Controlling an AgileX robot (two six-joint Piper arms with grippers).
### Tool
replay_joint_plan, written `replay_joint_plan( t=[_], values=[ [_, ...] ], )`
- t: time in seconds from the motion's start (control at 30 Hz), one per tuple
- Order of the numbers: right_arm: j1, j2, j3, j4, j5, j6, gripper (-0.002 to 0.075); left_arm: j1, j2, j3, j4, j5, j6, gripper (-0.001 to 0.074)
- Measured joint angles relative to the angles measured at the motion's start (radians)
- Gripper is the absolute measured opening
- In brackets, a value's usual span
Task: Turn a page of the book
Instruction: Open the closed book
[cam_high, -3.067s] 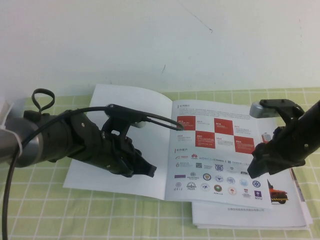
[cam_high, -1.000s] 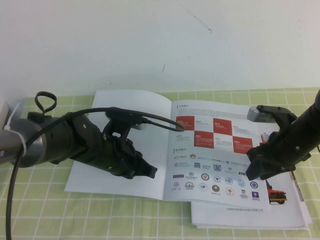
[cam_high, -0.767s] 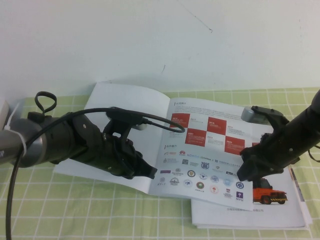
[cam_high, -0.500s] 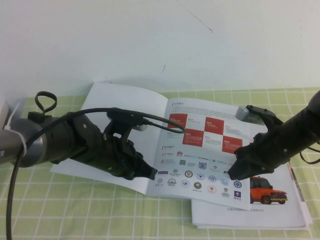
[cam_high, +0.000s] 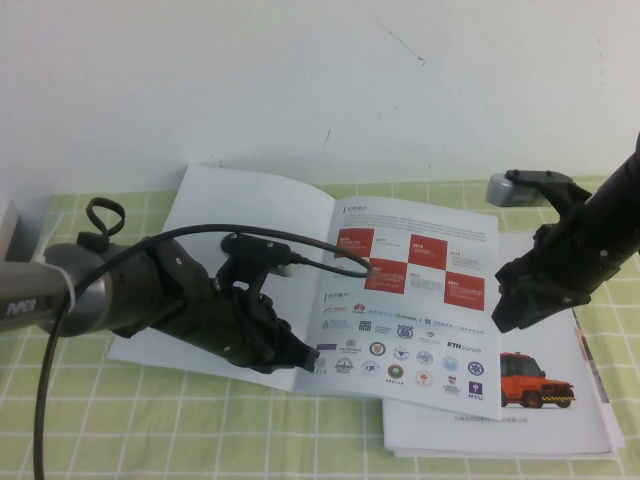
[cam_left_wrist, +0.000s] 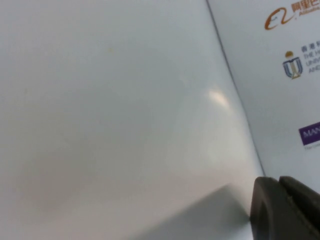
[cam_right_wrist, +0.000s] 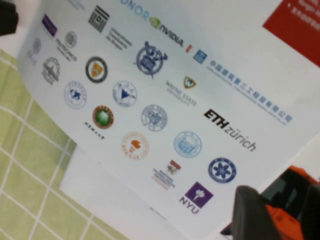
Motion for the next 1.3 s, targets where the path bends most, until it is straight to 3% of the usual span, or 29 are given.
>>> replay_joint_plan(
  t=[0.13, 0.23, 0.53, 0.97, 1.3],
  values=[
    [0.0, 0.0, 0.0, -0.022, 0.009, 0.018, 0.0348, 0.0, 0.002, 0.0, -0.105, 0.023, 0.084, -0.0004],
    [0.0, 0.0, 0.0, -0.024, 0.007, 0.022, 0.0402, 0.0, 0.002, 0.0, -0.228, 0.039, 0.2, -0.0004],
    [0.0, 0.0, 0.0, -0.024, -0.028, 0.022, 0.041, 0.0, 0.004, 0.0, -0.558, 0.033, 0.457, -0.0004],
    [0.0, 0.043, 0.0, -0.014, -0.043, 0.024, 0.041, 0.0, 0.054, 0.0, -0.556, 0.031, 0.466, -0.0004],
    [0.0, 0.121, 0.0, 0.047, -0.053, 0.012, 0.041, 0.0, 0.054, -0.002, -0.398, 0.014, 0.349, -0.0004]
  ],
)
